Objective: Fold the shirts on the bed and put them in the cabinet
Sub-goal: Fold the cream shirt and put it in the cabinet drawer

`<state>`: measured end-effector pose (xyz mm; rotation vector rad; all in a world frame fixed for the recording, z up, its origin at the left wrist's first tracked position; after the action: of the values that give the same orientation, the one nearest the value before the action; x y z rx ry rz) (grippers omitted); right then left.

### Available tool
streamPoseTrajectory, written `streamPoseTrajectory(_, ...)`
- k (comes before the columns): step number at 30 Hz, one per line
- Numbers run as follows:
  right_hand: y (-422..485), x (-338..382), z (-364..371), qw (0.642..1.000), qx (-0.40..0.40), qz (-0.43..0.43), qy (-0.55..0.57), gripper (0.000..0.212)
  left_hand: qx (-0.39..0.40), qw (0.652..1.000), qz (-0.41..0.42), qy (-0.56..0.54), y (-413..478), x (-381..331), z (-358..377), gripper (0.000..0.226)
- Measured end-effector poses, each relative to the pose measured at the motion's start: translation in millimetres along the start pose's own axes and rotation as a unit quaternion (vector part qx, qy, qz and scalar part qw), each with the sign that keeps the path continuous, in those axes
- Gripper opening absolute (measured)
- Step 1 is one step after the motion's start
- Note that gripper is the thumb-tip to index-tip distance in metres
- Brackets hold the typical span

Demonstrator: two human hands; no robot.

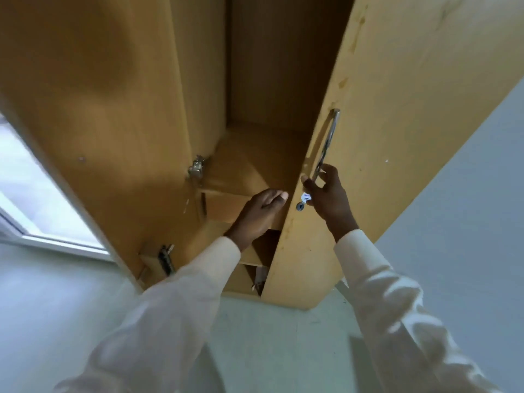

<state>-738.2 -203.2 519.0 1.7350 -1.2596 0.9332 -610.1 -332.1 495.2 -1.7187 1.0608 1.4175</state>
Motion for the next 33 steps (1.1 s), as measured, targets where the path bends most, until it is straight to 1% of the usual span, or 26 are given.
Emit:
streamPoseTrajectory(1, -24.9, 4.2, 14.2, 1.000, 0.012, 0.009, 0.024, 0.056, -0.006, 1.000, 0.009, -0.004, -19.6, 10.0, -19.8, 0.043)
streamPoseTrajectory(2, -45.4, 6.4, 22.4, 0.998, 0.025, 0.023, 0.058, 0.056, -0.008, 1.000, 0.020, -0.002, -37.2, 14.7, -32.9, 0.042)
streamPoseTrajectory(4, -88.4, 13.5, 46.6, 0.986, 0.076, 0.049, 0.137, 0.042, -0.030, 0.999, 0.033, -0.008, -74.9, 24.2, -63.4, 0.034)
streamPoseTrajectory(6, -134.6, 27.4, 75.0, 0.971, 0.142, 0.063, 0.182, 0.026, -0.088, 0.994, 0.055, -0.015, -116.8, 26.9, -101.8, 0.027)
streamPoseTrajectory(9, -191.9, 50.7, 111.9, 0.955, 0.215, 0.052, 0.197, 0.016, -0.191, 0.977, 0.092, -0.032, -173.5, 17.2, -163.0, 0.019)
streamPoseTrajectory(11, -219.6, 65.1, 131.1, 0.949, 0.233, 0.052, 0.204, 0.010, -0.268, 0.956, 0.118, -0.026, -200.4, 9.4, -208.8, 0.024)
streamPoseTrajectory(12, -230.2, 71.9, 138.5, 0.948, 0.236, 0.052, 0.208, 0.009, -0.295, 0.947, 0.127, -0.026, -208.3, 7.7, -229.4, 0.029)
streamPoseTrajectory(14, -249.2, 85.9, 151.2, 0.943, 0.248, 0.035, 0.219, 0.010, -0.332, 0.933, 0.127, -0.052, -213.7, 10.4, -267.5, 0.034)
streamPoseTrajectory(15, -255.4, 91.1, 155.7, 0.941, 0.252, 0.025, 0.225, 0.010, -0.336, 0.932, 0.118, -0.063, -209.6, 13.0, -280.6, 0.037)
streamPoseTrajectory(16, -263.9, 97.2, 161.2, 0.940, 0.256, 0.015, 0.226, 0.010, -0.328, 0.937, 0.103, -0.067, -205.8, 15.8, -292.8, 0.041)
streamPoseTrajectory(18, -271.9, 103.4, 165.6, 0.942, 0.258, -0.006, 0.216, 0.011, -0.272, 0.958, 0.068, -0.057, -185.4, 17.0, -294.8, 0.045)
streamPoseTrajectory(21, -285.9, 111.8, 168.6, 0.945, 0.259, -0.046, 0.193, 0.011, -0.187, 0.979, 0.046, -0.070, -162.8, 8.6, -278.8, 0.038)
streamPoseTrajectory(23, -289.5, 113.3, 168.2, 0.948, 0.256, -0.058, 0.180, 0.012, -0.185, 0.979, 0.057, -0.062, -155.9, 1.6, -271.0, 0.033)
streamPoseTrajectory(24, -289.4, 114.0, 166.1, 0.951, 0.249, -0.063, 0.171, 0.012, -0.188, 0.978, 0.061, -0.061, -153.8, 0.0, -268.9, 0.035)
streamPoseTrajectory(26, -286.0, 114.3, 160.6, 0.960, 0.225, -0.070, 0.153, 0.012, -0.185, 0.979, 0.056, -0.059, -149.6, 1.9, -265.8, 0.038)
streamPoseTrajectory(28, -281.4, 113.8, 152.9, 0.969, 0.193, -0.076, 0.135, 0.013, -0.163, 0.984, 0.058, -0.040, -146.3, 1.0, -259.3, 0.042)
streamPoseTrajectory(31, -274.7, 113.2, 136.5, 0.979, 0.131, -0.119, 0.102, 0.028, -0.097, 0.994, 0.051, -0.030, -138.6, -6.1, -234.5, 0.055)
streamPoseTrajectory(33, -270.9, 113.0, 125.7, 0.981, 0.080, -0.157, 0.084, 0.036, -0.062, 0.997, 0.040, -0.030, -131.8, -8.3, -215.3, 0.058)
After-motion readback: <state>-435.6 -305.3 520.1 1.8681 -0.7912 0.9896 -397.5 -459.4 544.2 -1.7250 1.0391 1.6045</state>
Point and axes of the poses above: each hand's wrist, its own y-axis towards the middle knuckle, its own z-axis out of the palm, x = y × z, the point moved 7 cm from there along y, towards the middle knuckle, and after that the axes turned 8 degrees about -x, right-handed, at the moved point
